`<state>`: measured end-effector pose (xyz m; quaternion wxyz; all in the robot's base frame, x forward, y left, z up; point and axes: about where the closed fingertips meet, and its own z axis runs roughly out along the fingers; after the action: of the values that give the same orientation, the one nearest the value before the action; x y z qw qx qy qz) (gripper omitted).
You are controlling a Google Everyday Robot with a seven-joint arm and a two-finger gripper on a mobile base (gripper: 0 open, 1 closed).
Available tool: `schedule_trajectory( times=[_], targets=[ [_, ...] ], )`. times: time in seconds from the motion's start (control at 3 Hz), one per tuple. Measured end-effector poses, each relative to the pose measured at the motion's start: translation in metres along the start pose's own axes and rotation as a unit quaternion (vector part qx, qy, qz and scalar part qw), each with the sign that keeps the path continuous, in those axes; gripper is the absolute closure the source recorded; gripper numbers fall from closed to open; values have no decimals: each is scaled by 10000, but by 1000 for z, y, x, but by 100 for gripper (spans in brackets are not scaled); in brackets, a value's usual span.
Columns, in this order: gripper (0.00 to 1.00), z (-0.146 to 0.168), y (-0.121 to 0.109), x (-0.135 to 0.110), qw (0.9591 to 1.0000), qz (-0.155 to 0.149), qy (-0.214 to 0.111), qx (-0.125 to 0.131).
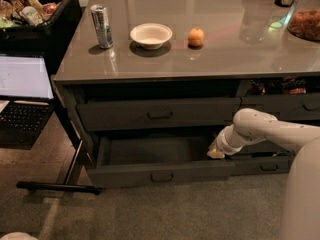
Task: Open middle drawer
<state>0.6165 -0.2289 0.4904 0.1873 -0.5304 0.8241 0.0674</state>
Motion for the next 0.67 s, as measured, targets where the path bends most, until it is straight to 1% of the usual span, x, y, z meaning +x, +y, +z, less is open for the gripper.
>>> schedule_trajectory(
  times=[0.33, 0.67],
  targets=[
    [89, 10, -6, 1, 9985, 312, -10, 448],
    [100, 34, -1, 9, 9982, 416, 85, 431]
  ],
)
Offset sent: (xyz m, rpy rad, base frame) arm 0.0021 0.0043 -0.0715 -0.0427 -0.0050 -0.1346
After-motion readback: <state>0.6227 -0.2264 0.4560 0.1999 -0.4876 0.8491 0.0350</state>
